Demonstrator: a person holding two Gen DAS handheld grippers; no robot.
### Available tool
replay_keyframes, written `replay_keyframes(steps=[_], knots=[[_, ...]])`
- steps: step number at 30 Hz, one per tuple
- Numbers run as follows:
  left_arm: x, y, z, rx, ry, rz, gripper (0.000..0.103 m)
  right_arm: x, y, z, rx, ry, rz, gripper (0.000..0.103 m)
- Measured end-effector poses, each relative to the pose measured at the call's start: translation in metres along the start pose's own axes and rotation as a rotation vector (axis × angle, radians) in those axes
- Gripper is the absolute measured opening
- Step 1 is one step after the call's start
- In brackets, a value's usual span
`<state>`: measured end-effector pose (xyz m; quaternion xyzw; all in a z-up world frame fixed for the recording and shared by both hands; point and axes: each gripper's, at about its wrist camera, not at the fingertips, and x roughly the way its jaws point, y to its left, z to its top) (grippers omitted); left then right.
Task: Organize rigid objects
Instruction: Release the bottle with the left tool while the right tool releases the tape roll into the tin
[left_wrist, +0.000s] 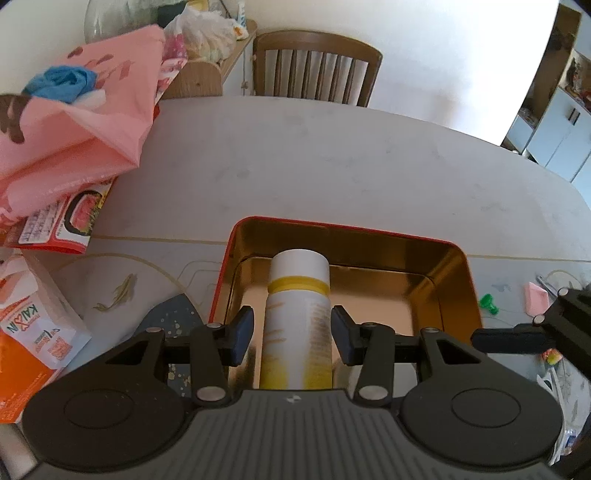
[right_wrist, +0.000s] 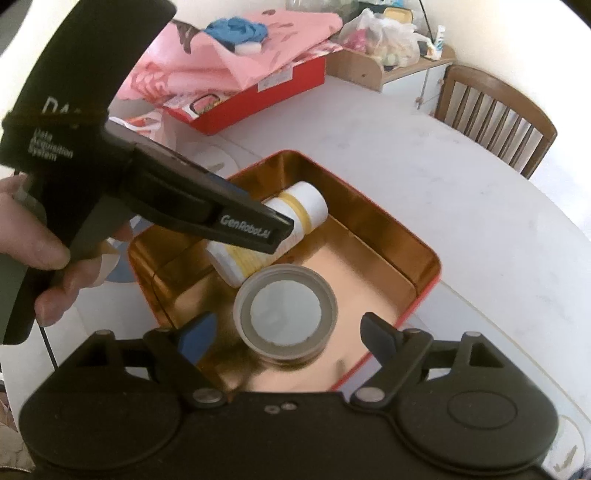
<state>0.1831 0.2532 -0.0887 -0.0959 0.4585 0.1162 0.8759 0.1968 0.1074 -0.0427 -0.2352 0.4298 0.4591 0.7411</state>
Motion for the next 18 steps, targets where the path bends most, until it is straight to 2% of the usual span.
replay_keyframes(steps=[3,10,18], knots=[[-0.011,-0.004,-0.004,0.008,-0.017,-0.012,0.053,-0.010,-0.001,-0.004,0.011,-0.021,-0.011,0.084],[-0.035,-0.026,-0.011,0.029,-0.044,-0.038,0.057,-0.039,-0.007,-0.016,0.056,-0.067,-0.007,0.087],[-0.059,-0.059,-0.018,0.048,-0.075,-0.070,0.061,-0.087,-0.026,-0.045,0.117,-0.136,0.007,0.096]])
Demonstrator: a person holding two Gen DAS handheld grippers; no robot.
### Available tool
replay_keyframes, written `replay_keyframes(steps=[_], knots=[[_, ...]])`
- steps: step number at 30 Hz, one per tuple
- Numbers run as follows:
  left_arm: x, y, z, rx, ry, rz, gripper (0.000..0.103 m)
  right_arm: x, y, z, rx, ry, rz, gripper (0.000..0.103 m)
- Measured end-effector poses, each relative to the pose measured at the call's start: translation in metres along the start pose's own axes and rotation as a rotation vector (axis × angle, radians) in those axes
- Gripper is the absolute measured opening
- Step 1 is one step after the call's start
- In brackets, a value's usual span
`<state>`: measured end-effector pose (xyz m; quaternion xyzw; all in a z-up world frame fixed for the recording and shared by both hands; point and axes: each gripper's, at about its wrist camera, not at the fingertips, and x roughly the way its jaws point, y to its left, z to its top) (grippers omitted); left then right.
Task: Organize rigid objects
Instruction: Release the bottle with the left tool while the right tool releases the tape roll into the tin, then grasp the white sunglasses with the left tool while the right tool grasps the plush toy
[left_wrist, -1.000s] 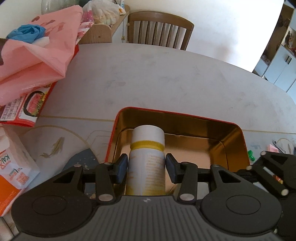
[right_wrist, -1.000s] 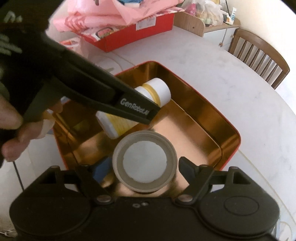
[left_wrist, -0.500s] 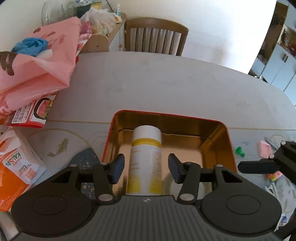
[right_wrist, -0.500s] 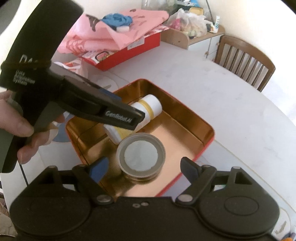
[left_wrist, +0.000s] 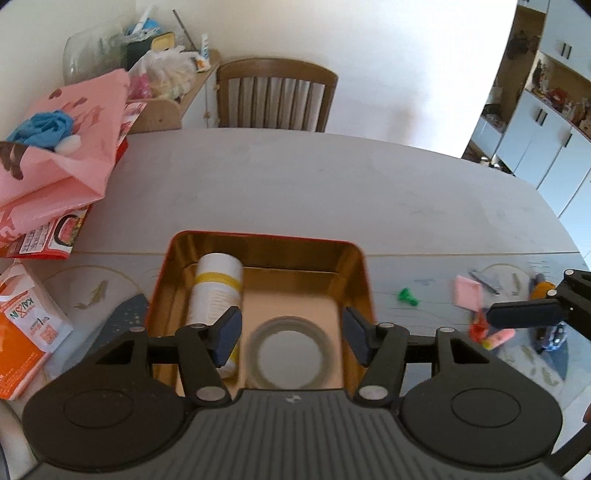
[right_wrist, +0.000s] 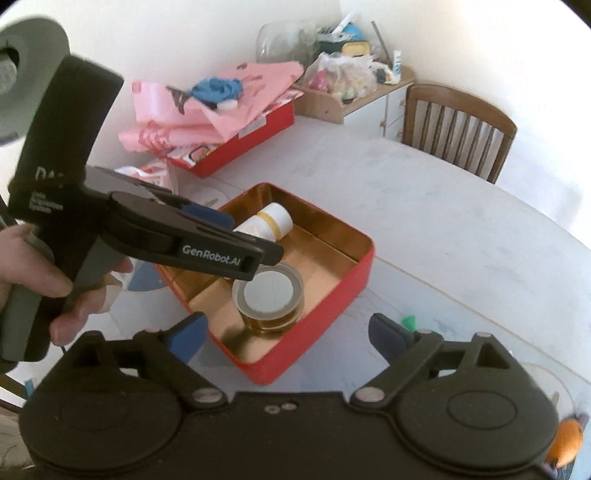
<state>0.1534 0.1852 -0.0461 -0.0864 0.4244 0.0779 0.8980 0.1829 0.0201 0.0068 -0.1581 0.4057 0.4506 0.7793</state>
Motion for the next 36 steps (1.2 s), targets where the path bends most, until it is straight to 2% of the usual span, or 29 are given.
replay_keyframes(steps=[3,12,19,23,26,30,36], knots=[[-0.008,-0.015,-0.002,0.012,-0.012,-0.016,0.065,-0.018,-0.010,-0.010,0.020,-0.022,0.000,0.098],[-0.022,-0.064,-0.007,0.048,-0.033,-0.057,0.066,-0.063,-0.047,-0.047,0.092,-0.081,-0.051,0.101],[-0.031,-0.104,-0.013,0.067,-0.052,-0.089,0.071,-0.092,-0.075,-0.077,0.136,-0.123,-0.080,0.103],[-0.033,-0.125,-0.019,0.077,-0.061,-0.096,0.074,-0.108,-0.096,-0.095,0.157,-0.143,-0.109,0.103],[-0.035,-0.139,-0.024,0.081,-0.075,-0.074,0.075,-0.117,-0.115,-0.109,0.186,-0.158,-0.135,0.103],[-0.037,-0.153,-0.033,0.069,-0.096,-0.066,0.084,-0.127,-0.138,-0.129,0.213,-0.179,-0.154,0.103],[-0.029,-0.173,-0.048,0.044,-0.074,-0.065,0.085,-0.129,-0.172,-0.159,0.251,-0.173,-0.174,0.103]])
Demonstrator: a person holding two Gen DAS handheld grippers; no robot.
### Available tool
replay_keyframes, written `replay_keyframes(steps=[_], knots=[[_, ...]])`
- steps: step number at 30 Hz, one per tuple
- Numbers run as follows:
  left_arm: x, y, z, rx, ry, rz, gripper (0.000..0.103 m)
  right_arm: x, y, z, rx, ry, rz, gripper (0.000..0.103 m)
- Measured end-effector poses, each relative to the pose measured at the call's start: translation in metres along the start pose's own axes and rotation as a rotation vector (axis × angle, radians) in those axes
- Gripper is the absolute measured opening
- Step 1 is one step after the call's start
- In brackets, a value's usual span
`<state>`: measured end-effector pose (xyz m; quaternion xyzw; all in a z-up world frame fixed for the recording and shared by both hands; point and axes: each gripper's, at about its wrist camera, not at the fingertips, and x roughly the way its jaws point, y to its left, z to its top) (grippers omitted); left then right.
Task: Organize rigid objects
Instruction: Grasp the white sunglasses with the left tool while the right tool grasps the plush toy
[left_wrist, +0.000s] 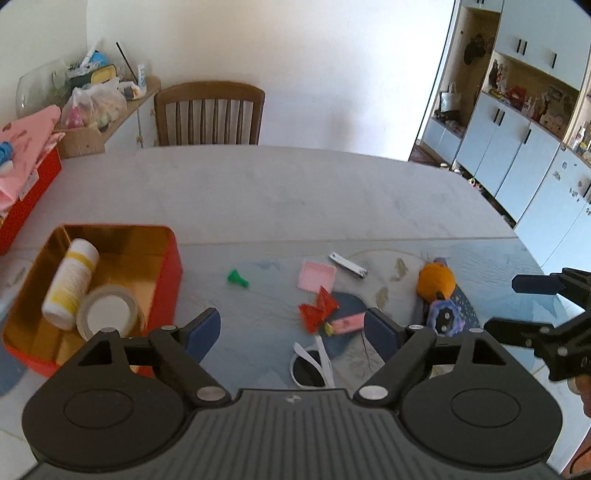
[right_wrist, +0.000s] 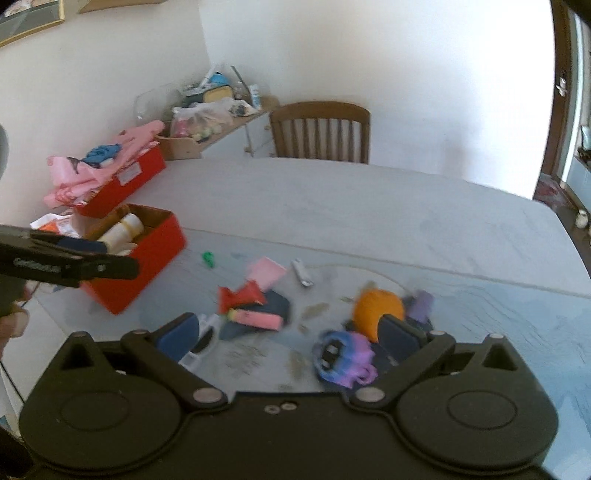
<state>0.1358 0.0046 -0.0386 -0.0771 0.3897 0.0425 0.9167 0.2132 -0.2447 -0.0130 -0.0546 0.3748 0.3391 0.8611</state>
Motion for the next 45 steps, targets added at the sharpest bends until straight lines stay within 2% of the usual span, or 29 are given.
replay_keyframes(steps=[11,18,26,38,41,45], knots=[[0.040,-0.023,-0.036,-0.017,0.103,0.078,0.085,0.029,-0.036,-0.027,0.004,0.067,-0.042,0.103],[0.063,-0.024,-0.057,-0.044,0.196,0.107,0.085,0.050,-0.039,-0.030,-0.014,0.109,-0.017,0.103],[0.077,-0.024,-0.067,-0.044,0.236,0.134,0.085,0.067,-0.043,-0.028,-0.017,0.140,-0.005,0.096],[0.077,-0.032,-0.079,-0.001,0.229,0.164,0.082,0.082,-0.053,-0.023,0.030,0.157,0.008,0.083],[0.073,-0.035,-0.081,0.008,0.218,0.161,0.077,0.084,-0.052,-0.022,0.025,0.163,0.012,0.079],[0.069,-0.039,-0.084,0.024,0.202,0.151,0.064,0.086,-0.049,-0.022,0.017,0.172,0.029,0.077]])
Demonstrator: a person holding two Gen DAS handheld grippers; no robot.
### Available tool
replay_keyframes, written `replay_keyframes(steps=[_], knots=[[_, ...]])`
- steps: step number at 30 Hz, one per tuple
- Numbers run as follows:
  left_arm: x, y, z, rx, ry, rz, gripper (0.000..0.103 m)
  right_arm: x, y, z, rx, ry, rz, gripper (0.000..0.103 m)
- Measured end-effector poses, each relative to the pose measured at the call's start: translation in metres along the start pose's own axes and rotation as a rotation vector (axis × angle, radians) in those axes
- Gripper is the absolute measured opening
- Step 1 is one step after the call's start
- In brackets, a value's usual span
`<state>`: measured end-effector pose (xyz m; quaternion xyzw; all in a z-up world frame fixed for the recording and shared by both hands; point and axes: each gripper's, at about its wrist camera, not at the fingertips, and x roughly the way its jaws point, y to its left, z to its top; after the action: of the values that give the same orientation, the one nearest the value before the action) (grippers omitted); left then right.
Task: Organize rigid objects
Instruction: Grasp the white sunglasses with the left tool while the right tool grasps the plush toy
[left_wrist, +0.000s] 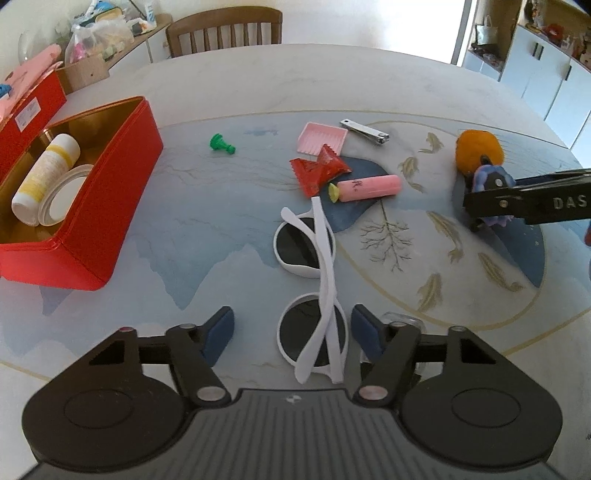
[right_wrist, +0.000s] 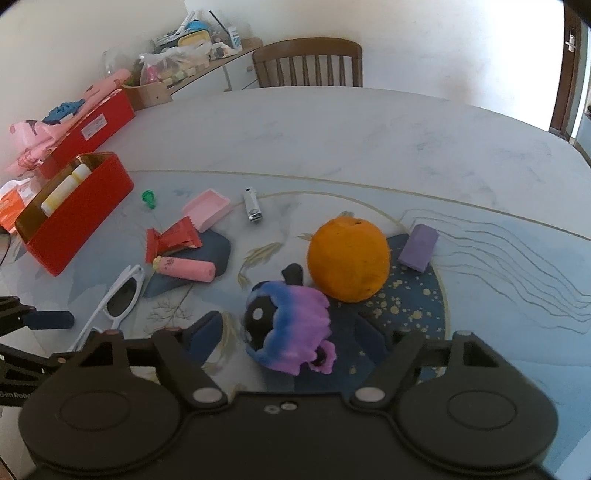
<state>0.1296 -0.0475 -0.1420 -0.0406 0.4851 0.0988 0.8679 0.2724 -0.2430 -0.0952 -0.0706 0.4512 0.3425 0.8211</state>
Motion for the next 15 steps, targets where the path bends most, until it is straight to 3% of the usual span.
replay_keyframes(steps=[5,7,12,15], knots=[[-0.0032,-0.0064,-0.0032,0.027,-0.012,-0.016,0.048,0.0031,0.0050,0.0007,-0.010,0.012,0.004,0.074],[-0.0039,-0.0087,-0.0040,0.042,-0.018,-0.026,0.041,0.0043,0.0065,0.0005,-0.012,0.020,0.001,0.068],[-0.0036,-0.0093,-0.0056,0.045,-0.023,-0.029,0.041,0.0054,0.0076,-0.0016,-0.021,0.032,-0.025,0.052],[-0.0032,-0.0078,-0.0044,0.035,-0.019,-0.033,0.040,0.0035,0.0056,-0.0025,-0.012,0.033,-0.027,0.051]])
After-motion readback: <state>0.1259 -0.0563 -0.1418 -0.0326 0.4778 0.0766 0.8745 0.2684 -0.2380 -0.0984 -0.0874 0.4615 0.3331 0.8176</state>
